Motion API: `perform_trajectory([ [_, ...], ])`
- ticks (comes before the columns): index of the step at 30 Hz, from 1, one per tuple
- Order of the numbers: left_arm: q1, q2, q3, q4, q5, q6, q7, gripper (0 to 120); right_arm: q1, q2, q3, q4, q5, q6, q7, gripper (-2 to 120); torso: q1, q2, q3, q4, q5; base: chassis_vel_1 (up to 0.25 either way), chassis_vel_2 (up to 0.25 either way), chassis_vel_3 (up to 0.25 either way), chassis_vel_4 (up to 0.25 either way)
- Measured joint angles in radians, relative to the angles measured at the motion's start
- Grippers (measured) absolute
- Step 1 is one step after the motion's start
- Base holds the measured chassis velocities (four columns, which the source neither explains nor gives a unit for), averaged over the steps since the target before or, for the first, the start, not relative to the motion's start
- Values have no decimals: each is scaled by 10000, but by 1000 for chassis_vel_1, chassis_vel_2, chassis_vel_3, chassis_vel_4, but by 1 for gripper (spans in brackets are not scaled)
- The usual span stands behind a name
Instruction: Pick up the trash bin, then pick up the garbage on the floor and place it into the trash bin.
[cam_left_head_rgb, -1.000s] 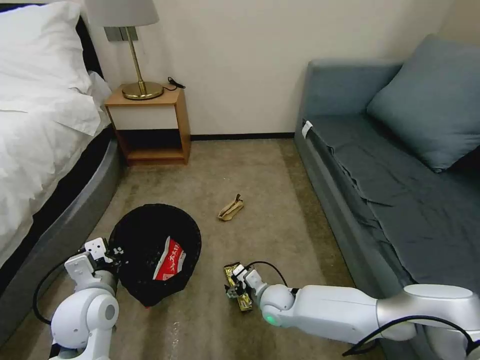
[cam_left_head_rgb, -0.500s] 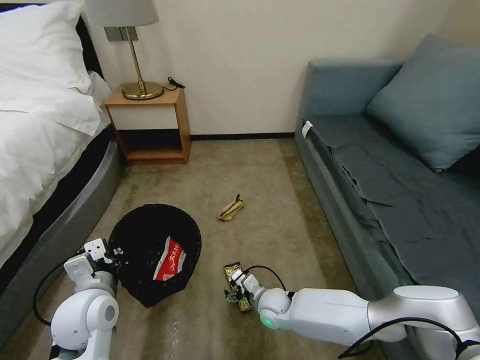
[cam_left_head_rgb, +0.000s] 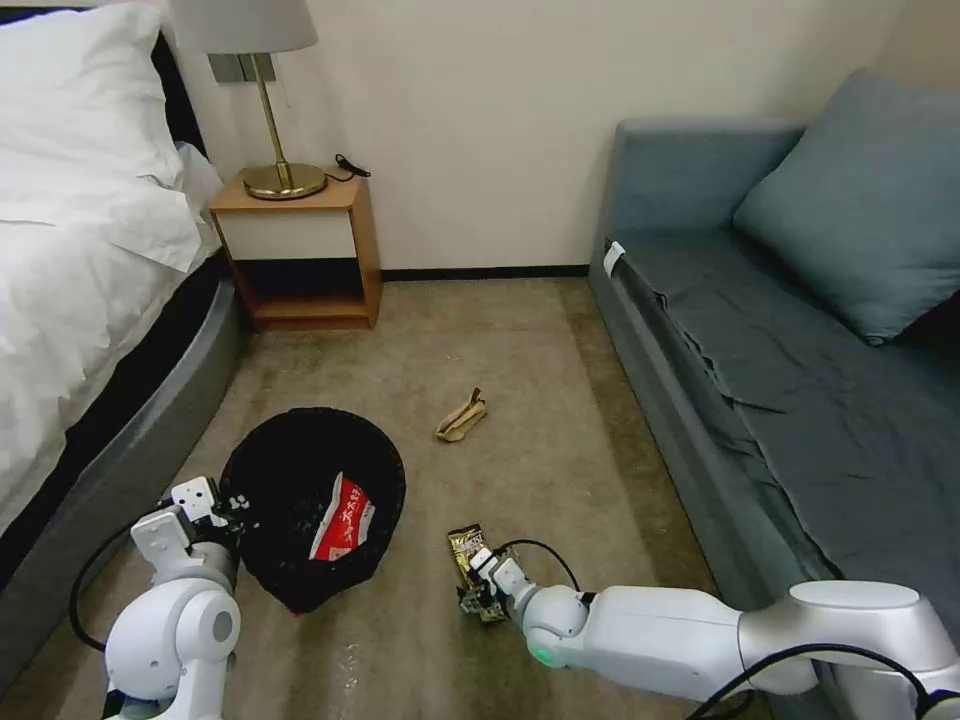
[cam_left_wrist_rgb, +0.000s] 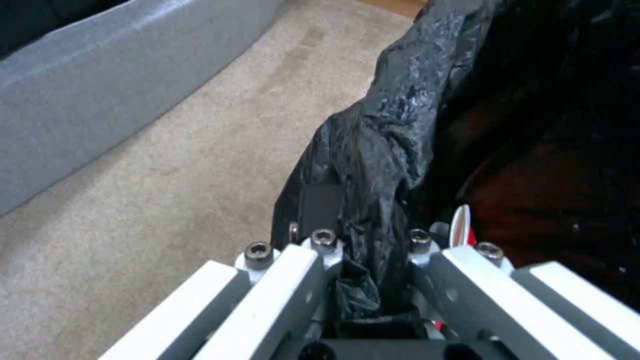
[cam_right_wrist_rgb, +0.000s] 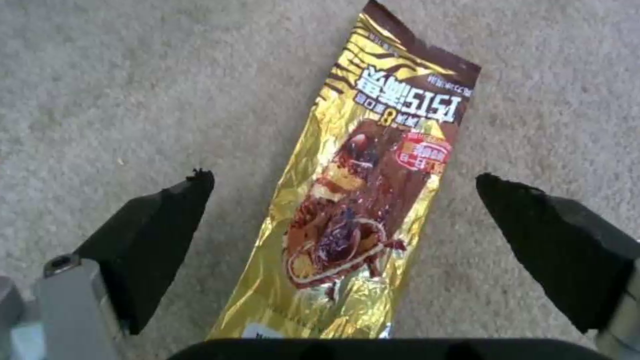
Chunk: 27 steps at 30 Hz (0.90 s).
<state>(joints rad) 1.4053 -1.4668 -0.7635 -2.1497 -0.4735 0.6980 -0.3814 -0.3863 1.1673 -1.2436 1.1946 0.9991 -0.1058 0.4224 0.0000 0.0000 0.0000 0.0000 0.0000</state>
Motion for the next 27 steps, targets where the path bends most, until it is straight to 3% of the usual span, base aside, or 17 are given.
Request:
perform_trajectory([
  [3,3,0,1,-4,2,-1,0,3,-18,36,-1,-71,-28,23,0,100,0,0,0,0,0,0,0,0,0],
  [21,-76,19,34,47,-3,-3,0,3,-189,164,6,-652,-291,295,-33,33,0,0,0,0,0,0,0,0,0],
  [27,-69,-14,46,83,1,-16,0,3,-200,148,47,-681,-358,369,-17,24,0,0,0,0,0,0,0,0,0],
])
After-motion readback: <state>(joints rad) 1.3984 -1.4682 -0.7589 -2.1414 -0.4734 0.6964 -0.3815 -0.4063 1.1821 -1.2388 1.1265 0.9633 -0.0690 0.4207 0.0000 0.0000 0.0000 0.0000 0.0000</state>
